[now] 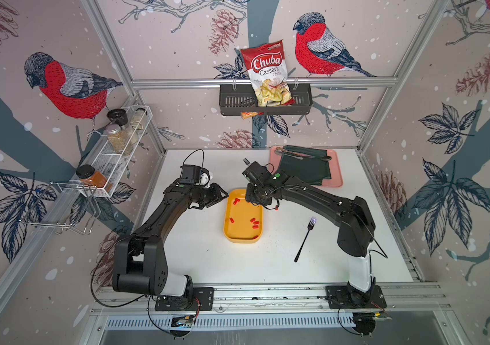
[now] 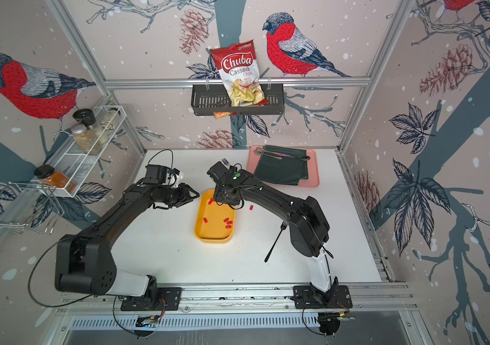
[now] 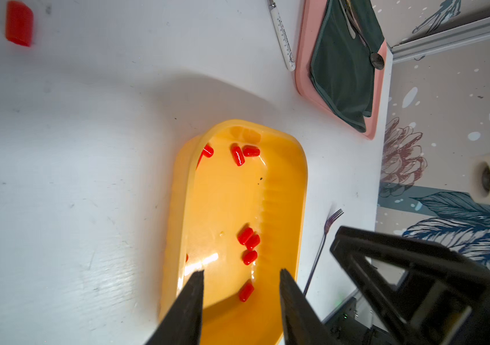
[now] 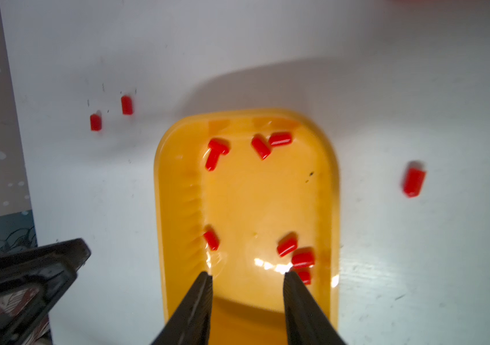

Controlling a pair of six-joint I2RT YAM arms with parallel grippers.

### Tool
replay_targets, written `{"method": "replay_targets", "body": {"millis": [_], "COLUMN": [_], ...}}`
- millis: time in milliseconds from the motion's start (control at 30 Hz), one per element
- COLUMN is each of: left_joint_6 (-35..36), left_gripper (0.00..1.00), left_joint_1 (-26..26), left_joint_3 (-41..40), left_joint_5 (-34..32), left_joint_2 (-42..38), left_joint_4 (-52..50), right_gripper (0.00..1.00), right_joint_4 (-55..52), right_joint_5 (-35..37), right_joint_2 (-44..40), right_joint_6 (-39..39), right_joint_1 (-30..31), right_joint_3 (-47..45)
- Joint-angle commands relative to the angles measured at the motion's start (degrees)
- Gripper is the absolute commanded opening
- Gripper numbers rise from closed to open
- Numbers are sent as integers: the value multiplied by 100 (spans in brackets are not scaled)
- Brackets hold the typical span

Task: Take the screw protection sleeves out of the storage box
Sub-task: Place the screw protection sleeve at the center of the board, then pick up the screw protection sleeve from the storage box.

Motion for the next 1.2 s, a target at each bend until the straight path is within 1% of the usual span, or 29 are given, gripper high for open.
{"method": "replay_targets", "body": {"millis": [0, 100, 233, 433, 733, 933, 1167], "left_joint_6": [389, 476, 436, 383, 230, 251, 260], "left_gripper": [43, 42, 42, 42, 41, 41, 41], "left_joint_1": [-117, -183, -200, -287, -410, -429, -460], "left_joint_3": [-336, -612, -894, -1173, -1475, -1537, -1537], "left_joint_5": [-761, -1073, -1184, -1002, -743, -719, -683], "left_joint_2": [-239, -436, -719, -834, -867, -842, -803], "left_joint_4": [-281, -304, -112, 134, 378, 430, 447], "right_gripper": [43, 41, 40, 38, 36, 35, 35], "right_joint_4": [-635, -292, -172, -96, -91, -86, -333], "right_joint_5": [-349, -546, -529, -625, -471, -442, -333], "right_joint_2": [219, 263, 320, 567, 817, 962, 1269], "right_joint_6": [872, 1183, 1396, 1487, 1466, 1436, 1308], "right_joint_1": [200, 260, 234, 130, -28, -82, -128], "right_joint_3": [80, -257, -372, -456, -421, -374, 26]}}
